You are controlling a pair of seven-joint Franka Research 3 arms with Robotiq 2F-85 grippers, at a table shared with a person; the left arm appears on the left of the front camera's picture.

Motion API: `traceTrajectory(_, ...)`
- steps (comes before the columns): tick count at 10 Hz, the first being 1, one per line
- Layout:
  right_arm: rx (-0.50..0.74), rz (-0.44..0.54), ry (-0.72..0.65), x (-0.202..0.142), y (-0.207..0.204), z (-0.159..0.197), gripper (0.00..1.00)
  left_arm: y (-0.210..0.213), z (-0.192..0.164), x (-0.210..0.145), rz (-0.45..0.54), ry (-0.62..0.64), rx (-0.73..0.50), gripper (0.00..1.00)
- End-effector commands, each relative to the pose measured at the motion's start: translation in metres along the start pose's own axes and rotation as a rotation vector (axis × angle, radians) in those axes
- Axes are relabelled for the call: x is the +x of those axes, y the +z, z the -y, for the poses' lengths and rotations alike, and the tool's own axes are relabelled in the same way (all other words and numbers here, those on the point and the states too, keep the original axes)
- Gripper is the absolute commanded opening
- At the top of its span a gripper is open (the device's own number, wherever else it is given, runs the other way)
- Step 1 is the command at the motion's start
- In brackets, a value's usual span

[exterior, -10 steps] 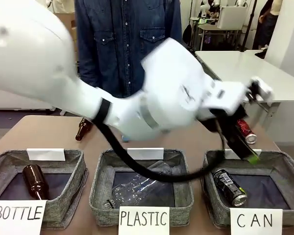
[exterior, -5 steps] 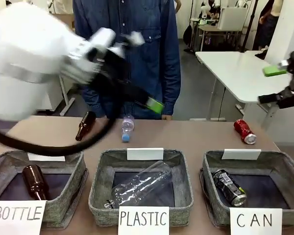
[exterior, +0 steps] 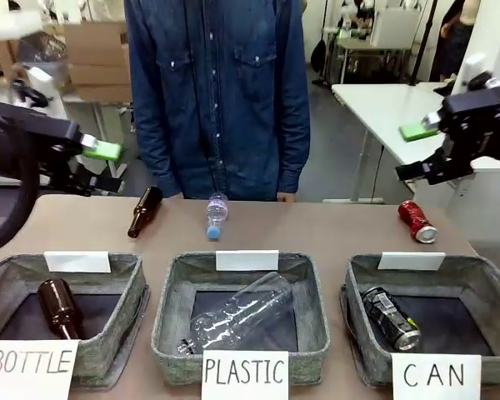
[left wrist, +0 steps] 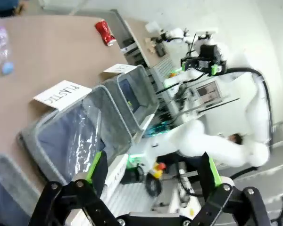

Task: Sort the can waste into the basket.
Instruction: Pick up the can waste from the table and place it in the right Fabric basket.

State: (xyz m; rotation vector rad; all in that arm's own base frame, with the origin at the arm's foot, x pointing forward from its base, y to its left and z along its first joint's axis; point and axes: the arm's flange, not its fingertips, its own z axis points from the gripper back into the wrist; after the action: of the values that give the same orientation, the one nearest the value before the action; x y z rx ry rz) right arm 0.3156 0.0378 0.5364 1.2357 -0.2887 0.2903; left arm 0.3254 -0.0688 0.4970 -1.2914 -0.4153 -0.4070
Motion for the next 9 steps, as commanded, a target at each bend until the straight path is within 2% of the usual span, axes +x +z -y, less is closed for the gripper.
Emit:
traceTrajectory(1, 0.027, 0.115, -0.041, 0.007, 0.0, 0.01, 1.0, 0.037, -0.053, -0.02, 0.055, 0.13, -0.133, 1.0)
traceTrajectory(2, 0.018, 0.201, -0.094, 0.01, 0.004, 0.014, 1.0, 0.052, -0.069, -0.03, 0.132, 0.095, -0.185, 1.0)
traceTrajectory(3, -0.038, 0.266, -0.194, 0.014, 0.007, 0.017, 1.0, 0.052, -0.072, -0.038, 0.181, -0.024, -0.203, 1.0)
traceTrajectory(4, 0.007, 0.098, -0.045, 0.007, 0.007, 0.012, 1.0, 0.05, -0.051, -0.013, 0.084, 0.115, -0.121, 1.0)
traceTrajectory(9, 0.007, 0.098, -0.045, 0.007, 0.007, 0.012, 1.0, 0.05, -0.051, -0.013, 0.084, 0.115, -0.121, 1.0)
